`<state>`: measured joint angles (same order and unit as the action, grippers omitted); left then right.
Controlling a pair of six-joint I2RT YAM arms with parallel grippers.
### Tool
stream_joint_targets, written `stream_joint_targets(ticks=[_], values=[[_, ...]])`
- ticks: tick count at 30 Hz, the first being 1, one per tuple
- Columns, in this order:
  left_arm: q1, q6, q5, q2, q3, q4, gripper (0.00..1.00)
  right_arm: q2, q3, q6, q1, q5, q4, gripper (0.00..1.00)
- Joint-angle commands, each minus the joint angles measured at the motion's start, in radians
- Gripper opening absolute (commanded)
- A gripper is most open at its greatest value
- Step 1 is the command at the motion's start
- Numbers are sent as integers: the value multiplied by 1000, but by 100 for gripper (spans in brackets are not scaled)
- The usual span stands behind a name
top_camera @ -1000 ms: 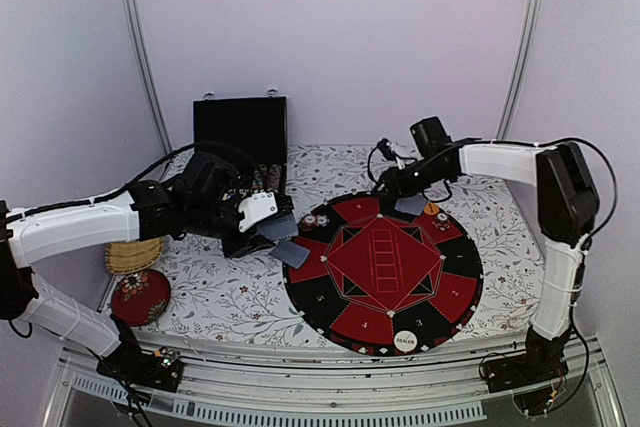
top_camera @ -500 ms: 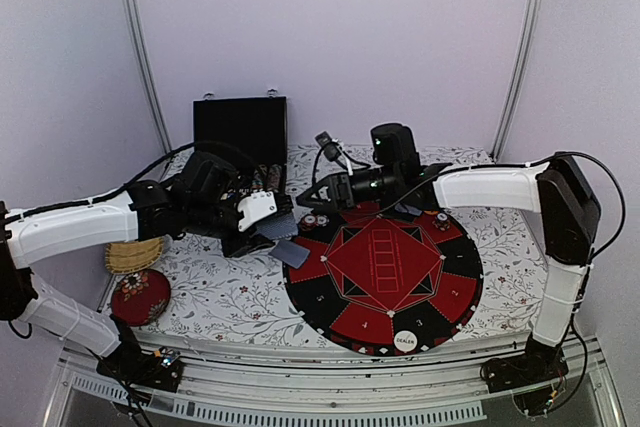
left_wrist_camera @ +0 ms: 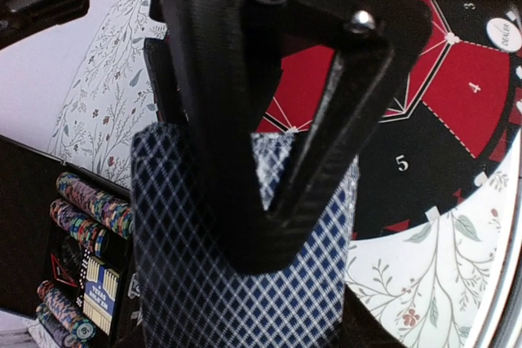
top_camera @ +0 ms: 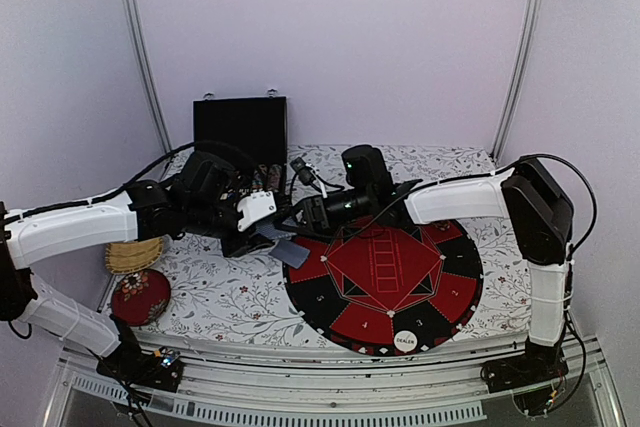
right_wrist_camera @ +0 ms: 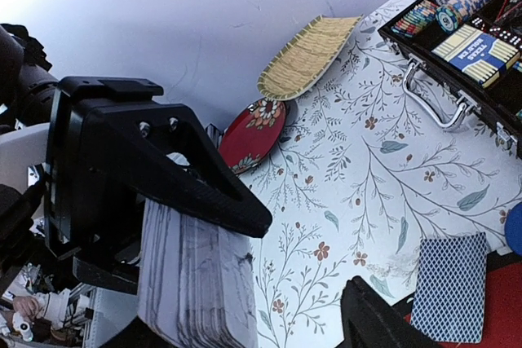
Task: Distribute texas hold em gaming equipment
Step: Pick up the poker card from the face-down deck piles.
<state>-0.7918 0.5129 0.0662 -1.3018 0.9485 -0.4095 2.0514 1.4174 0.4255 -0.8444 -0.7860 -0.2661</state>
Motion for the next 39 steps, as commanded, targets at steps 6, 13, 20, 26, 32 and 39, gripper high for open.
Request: stream_joint_targets(ticks=[6, 13, 20, 26, 32, 39], values=[[-11, 9, 7, 21, -15, 23, 48, -49, -4, -51, 0, 128, 95, 49], [-13, 9, 0, 22, -17, 22, 48, -102, -12, -104, 1, 184, 190, 37], [-12, 9, -2, 21, -16, 22, 48, -138, -19, -119, 0, 179, 239, 21], [-11, 10, -1, 19, -17, 22, 48, -166, -37, -123, 0, 184, 272, 7], [-11, 10, -4, 18, -16, 21, 48, -212, -50, -138, 0, 225, 335, 3], [-12, 9, 2, 19, -14, 21, 48, -213, -45, -144, 0, 212, 358, 11]])
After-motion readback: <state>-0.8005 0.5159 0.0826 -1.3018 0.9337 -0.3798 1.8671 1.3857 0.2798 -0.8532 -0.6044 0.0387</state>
